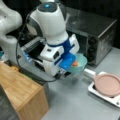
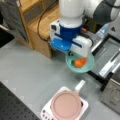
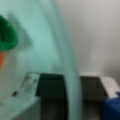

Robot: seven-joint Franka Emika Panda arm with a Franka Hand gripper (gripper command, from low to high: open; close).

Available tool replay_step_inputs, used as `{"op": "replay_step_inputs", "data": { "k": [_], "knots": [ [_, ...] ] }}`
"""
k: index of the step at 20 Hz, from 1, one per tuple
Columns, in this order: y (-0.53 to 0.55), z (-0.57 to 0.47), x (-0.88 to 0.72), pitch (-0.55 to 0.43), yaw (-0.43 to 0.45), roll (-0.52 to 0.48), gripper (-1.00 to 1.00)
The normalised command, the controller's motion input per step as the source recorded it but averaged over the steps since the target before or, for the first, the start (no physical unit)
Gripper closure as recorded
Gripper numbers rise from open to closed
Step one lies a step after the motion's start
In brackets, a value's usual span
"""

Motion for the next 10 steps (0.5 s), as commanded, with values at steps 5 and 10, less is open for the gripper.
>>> {"op": "replay_step_inputs", "data": {
  "k": [5, 10],
  "knots": [
    [-0.29, 0.18, 0.57, 0.258, 0.128, -0.085, 1.0],
    [-0.36, 0.14, 0.59, 0.272, 0.251, -0.085, 1.0]
  ]
}}
